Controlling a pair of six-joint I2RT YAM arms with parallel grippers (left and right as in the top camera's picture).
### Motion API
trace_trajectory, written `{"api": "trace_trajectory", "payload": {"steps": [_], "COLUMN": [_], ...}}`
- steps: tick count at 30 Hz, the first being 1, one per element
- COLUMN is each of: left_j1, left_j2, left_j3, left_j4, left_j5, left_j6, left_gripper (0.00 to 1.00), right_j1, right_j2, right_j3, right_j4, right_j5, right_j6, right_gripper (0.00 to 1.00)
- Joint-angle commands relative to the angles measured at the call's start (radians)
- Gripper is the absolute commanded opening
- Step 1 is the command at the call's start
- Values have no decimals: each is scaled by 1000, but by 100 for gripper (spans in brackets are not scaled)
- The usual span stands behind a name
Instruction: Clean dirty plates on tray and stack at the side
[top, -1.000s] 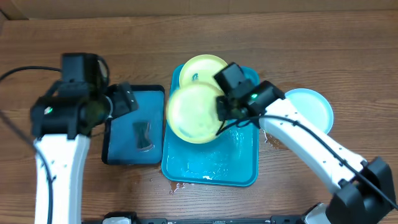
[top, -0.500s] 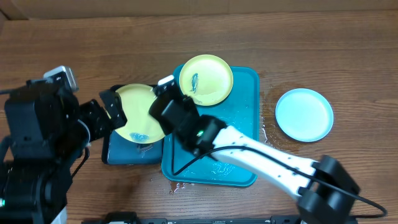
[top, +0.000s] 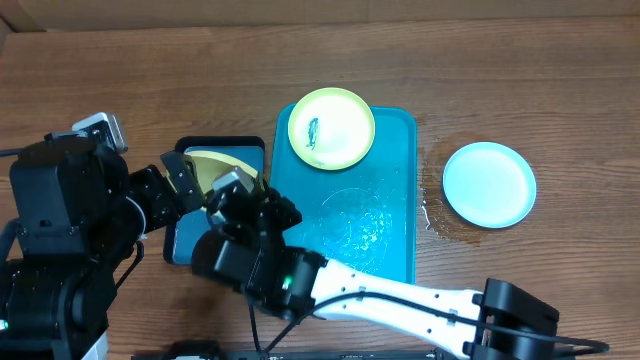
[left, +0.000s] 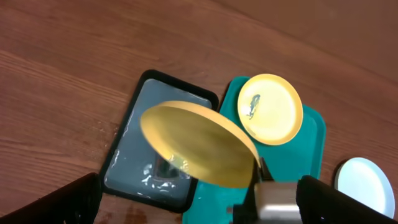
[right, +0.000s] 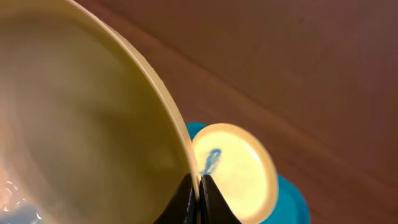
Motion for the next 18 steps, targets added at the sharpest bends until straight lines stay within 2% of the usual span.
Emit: {"api": "trace_trajectory", "payload": {"steps": [1, 18], "left_j1": [8, 8], "left_j2": [11, 43], "left_j3": [14, 14], "left_j4": [0, 0], "left_j5": [1, 3], "left_j6": [8, 8], "left_gripper": [100, 100], "right_j1": [16, 46], "right_j2": [-29, -29], "right_j3": [18, 18], "right_j4": [7, 8], "right_j5": [171, 206], "right_j6": [-13, -37], "right_gripper": [4, 4]}}
